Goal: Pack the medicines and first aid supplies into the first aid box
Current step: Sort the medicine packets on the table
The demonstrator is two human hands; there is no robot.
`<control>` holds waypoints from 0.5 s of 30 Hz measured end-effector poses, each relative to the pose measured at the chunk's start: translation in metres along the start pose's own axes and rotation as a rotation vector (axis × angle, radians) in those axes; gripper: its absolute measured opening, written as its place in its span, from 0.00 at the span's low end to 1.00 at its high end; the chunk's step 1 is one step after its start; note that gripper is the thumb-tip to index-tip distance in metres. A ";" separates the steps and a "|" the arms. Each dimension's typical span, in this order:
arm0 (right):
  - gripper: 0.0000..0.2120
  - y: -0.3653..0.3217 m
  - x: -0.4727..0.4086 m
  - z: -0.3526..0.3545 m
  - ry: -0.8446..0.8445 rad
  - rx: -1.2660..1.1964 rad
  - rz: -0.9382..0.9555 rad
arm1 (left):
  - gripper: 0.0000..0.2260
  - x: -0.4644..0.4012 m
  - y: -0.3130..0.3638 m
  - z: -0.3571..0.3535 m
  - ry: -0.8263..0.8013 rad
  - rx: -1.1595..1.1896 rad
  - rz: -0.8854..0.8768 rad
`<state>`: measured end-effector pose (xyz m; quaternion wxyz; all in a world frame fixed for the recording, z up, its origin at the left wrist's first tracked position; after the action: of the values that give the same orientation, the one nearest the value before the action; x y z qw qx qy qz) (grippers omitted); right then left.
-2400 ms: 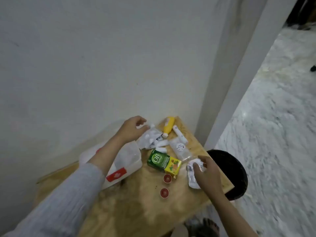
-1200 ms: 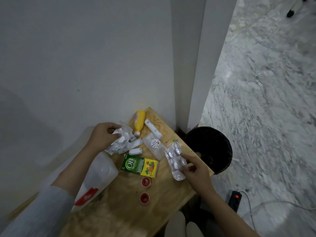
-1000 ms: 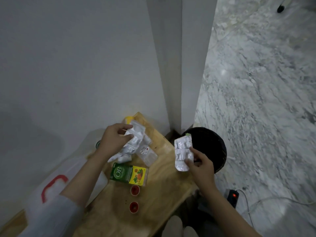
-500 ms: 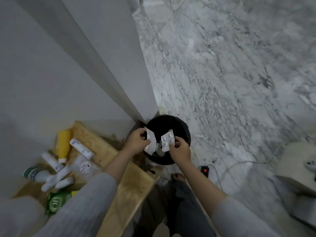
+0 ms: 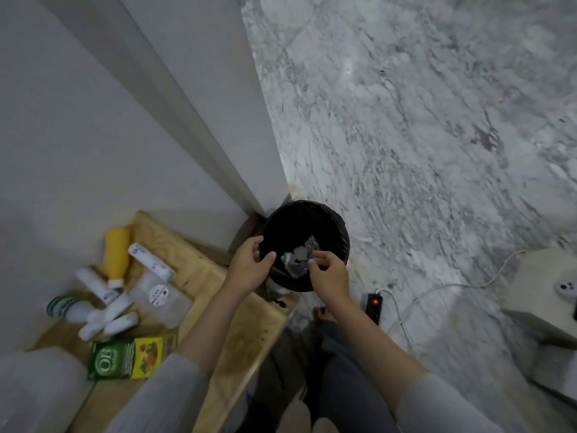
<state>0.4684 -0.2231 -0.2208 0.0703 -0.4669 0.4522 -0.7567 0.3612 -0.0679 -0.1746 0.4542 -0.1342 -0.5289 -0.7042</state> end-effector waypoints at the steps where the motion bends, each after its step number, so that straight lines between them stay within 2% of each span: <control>1: 0.13 -0.007 0.008 -0.013 -0.021 -0.008 0.037 | 0.24 0.013 -0.002 0.009 0.043 0.035 -0.038; 5: 0.12 -0.040 0.031 -0.039 -0.020 0.056 0.217 | 0.20 0.060 -0.003 0.035 0.188 0.163 -0.156; 9: 0.12 -0.079 0.077 -0.099 -0.045 0.186 0.480 | 0.15 0.130 -0.033 0.084 0.391 0.235 -0.279; 12: 0.11 -0.105 0.125 -0.156 -0.076 0.275 0.748 | 0.13 0.195 -0.064 0.117 0.545 0.181 -0.376; 15: 0.10 -0.120 0.179 -0.222 -0.204 0.343 0.996 | 0.14 0.265 -0.099 0.144 0.719 0.004 -0.471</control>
<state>0.2359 -0.1103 -0.0497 0.5398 -0.2486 0.4796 -0.6456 0.0956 -0.0720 -0.0010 0.4370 0.2452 -0.3545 -0.7895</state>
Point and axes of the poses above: each hand's wrist, its own x-axis away from the middle knuckle, its own z-axis out of the back of the hand, y = z × x, the point moved 8 cm from there along -x, towards the middle knuckle, and after that the axes turned 12 degrees about -y, right-handed, at the moved point
